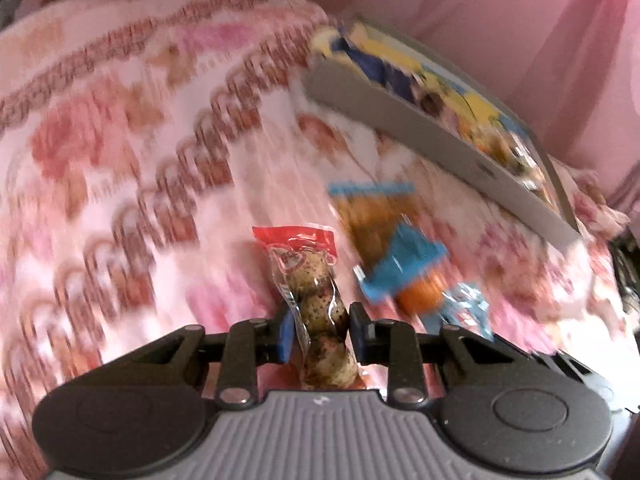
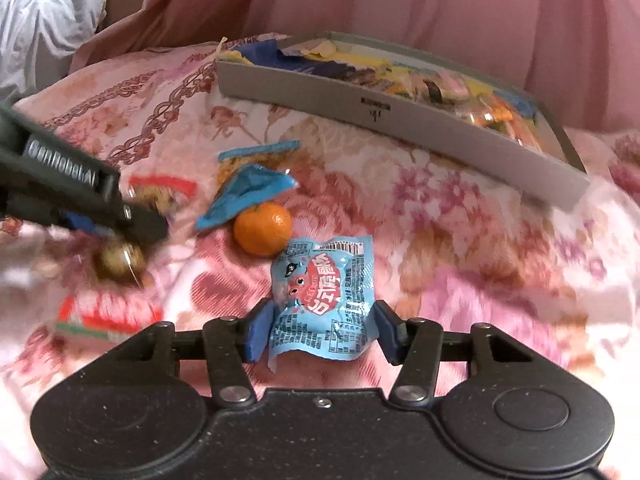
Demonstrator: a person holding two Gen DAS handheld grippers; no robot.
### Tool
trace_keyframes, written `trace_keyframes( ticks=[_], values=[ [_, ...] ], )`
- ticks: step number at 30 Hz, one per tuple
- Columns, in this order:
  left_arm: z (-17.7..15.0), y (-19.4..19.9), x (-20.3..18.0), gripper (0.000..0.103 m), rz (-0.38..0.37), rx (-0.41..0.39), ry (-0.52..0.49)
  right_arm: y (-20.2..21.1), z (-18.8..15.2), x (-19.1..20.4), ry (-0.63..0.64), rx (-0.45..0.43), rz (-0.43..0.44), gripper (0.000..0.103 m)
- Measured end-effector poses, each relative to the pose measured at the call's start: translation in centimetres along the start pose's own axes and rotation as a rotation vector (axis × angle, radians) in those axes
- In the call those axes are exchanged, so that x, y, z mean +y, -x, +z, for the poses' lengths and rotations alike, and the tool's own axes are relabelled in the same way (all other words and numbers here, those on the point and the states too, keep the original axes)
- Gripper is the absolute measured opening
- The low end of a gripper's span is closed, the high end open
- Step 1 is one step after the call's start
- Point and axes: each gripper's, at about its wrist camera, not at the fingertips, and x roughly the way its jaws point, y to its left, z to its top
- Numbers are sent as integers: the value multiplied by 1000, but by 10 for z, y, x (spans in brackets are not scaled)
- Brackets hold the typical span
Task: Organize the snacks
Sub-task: 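Carry the quail egg bag and blue candy pouch up toward the grey tray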
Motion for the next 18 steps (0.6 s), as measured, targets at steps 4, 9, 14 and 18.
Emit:
trace_keyframes(
  ticks=[4,9,14,18],
  values=[
    [-21,7,-17,31,-17,24,-69,17,-8,7,-40,25,6,54],
    [-33,16,-20,31,-30,23,-96,43,-21,30,155,-30,-148,54],
    [-37,20,-20,31,-23,2,-91,45,-23,33,225,-85,-210,54],
    [-37,19,-18,31,-35,-20,-55,45,-19,32,232,-147,-238,54]
  ],
)
